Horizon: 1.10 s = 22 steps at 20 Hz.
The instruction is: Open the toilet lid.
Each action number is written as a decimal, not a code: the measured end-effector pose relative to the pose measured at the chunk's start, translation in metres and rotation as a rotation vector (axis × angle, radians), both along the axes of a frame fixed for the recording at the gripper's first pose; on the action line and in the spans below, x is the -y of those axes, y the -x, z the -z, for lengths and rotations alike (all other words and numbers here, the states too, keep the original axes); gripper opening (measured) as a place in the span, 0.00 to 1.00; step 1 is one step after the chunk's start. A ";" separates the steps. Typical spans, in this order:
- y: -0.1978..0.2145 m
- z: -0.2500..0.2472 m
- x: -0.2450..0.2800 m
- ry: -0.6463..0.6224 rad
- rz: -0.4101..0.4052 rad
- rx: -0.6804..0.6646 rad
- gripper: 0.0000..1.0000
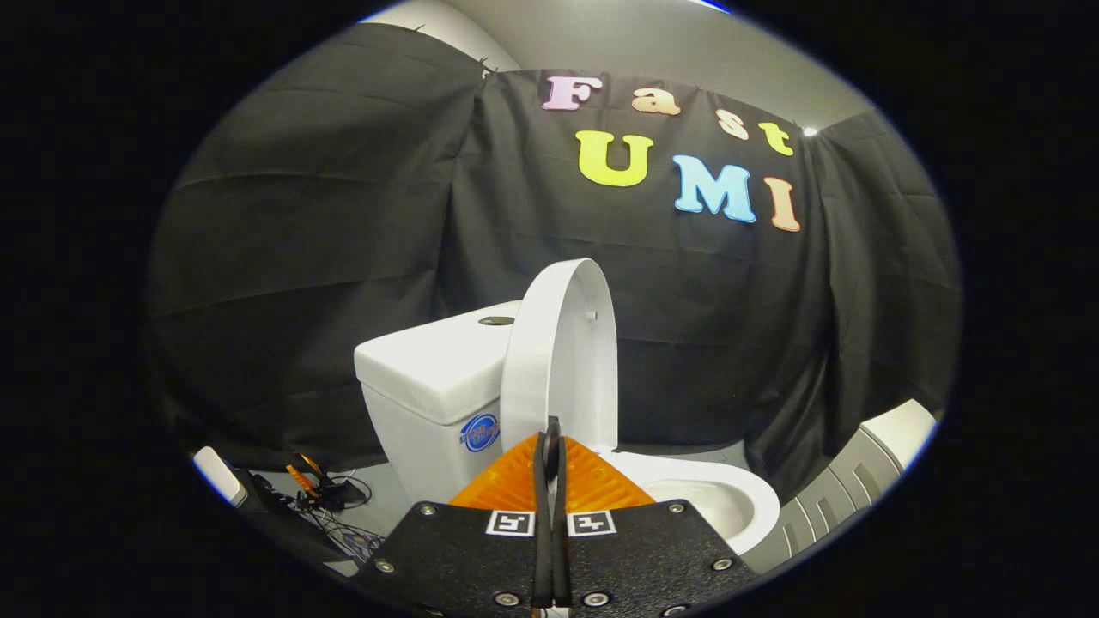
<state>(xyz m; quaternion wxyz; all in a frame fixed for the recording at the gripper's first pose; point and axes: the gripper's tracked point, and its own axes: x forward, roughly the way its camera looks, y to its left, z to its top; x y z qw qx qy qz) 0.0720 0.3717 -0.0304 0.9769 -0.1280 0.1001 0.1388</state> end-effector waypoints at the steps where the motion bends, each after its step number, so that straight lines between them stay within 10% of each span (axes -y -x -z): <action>1: 0.000 0.001 -0.002 0.004 -0.008 0.003 0.00; 17: 0.004 0.005 -0.023 0.049 -0.084 0.018 0.03; 22: 0.016 0.002 -0.032 0.054 -0.151 0.056 0.45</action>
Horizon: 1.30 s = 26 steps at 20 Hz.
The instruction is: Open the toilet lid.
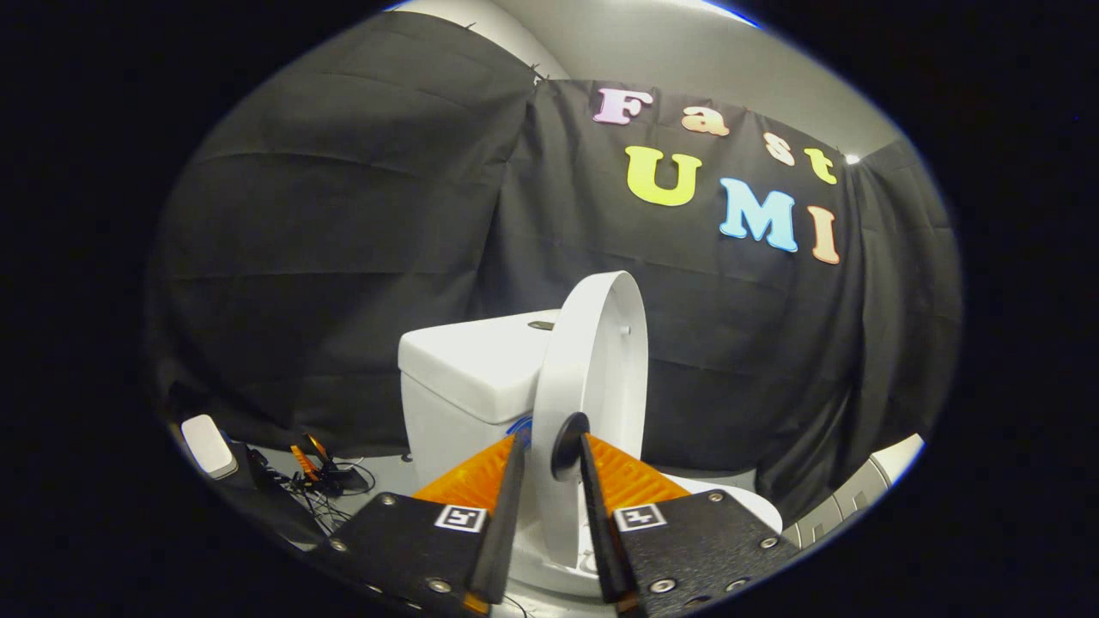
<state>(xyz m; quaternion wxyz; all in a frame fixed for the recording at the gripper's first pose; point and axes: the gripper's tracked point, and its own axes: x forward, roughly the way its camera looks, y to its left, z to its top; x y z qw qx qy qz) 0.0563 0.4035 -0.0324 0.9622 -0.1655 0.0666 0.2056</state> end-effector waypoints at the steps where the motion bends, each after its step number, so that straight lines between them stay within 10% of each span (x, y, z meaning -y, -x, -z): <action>1: 0.002 -0.006 0.007 0.006 0.026 0.025 0.61; 4: 0.001 -0.014 0.016 0.000 0.073 0.075 0.95; 26: 0.064 -0.098 0.146 -0.216 0.133 0.163 0.95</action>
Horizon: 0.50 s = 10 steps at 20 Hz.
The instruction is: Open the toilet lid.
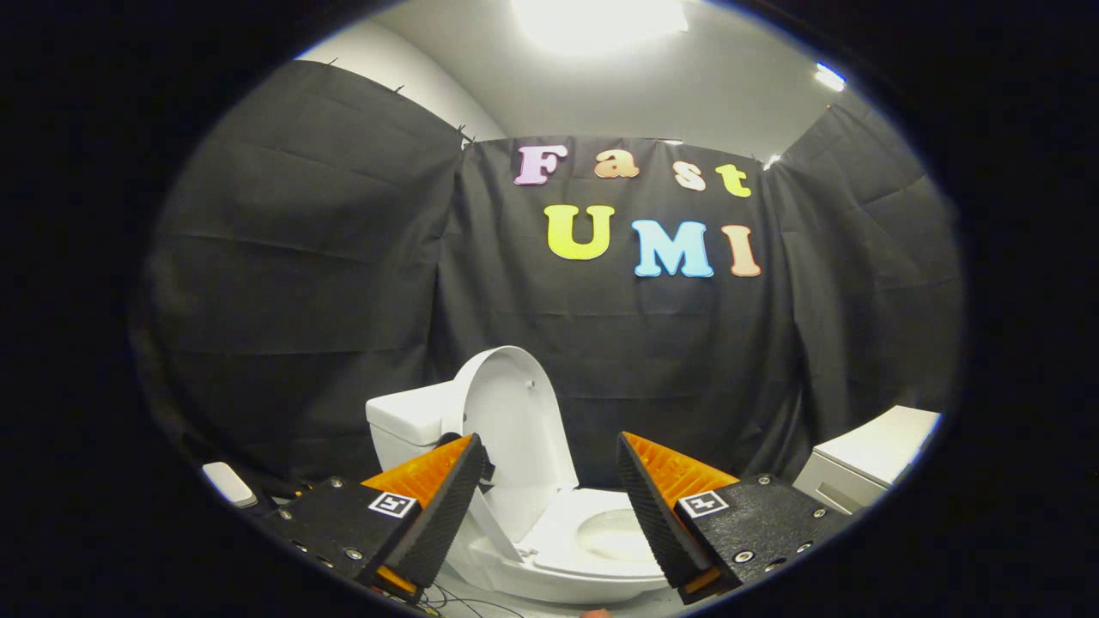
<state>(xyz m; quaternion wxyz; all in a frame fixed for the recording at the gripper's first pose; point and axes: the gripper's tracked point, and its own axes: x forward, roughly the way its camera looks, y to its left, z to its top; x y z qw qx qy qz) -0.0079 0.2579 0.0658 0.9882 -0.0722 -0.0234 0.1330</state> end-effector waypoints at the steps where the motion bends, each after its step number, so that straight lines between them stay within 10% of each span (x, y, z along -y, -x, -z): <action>1: 0.002 -0.005 0.011 -0.003 0.011 0.005 0.95; 10: 0.008 -0.034 0.109 -0.092 0.115 0.031 0.95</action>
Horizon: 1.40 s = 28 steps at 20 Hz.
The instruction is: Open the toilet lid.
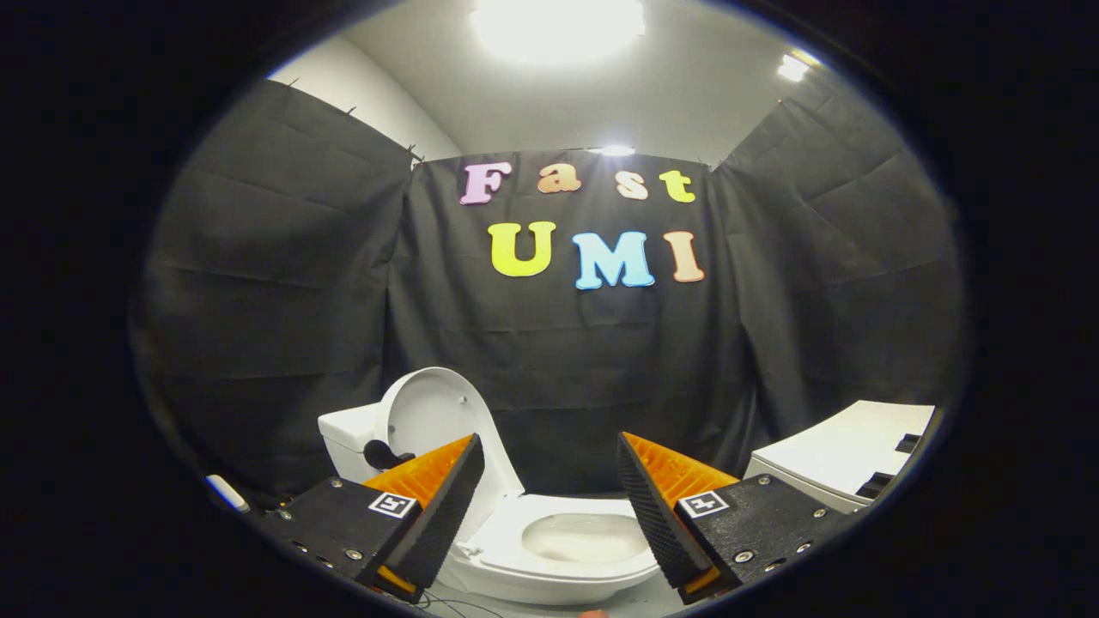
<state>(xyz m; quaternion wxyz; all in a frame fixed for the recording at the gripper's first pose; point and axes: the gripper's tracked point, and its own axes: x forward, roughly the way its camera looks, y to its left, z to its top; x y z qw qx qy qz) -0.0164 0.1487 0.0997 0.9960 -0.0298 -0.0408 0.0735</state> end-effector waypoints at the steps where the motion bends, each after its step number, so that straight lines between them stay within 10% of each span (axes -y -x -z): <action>1: 0.000 -0.001 0.012 -0.007 0.015 0.002 0.95; 28: 0.000 0.023 0.104 0.024 0.119 -0.020 0.95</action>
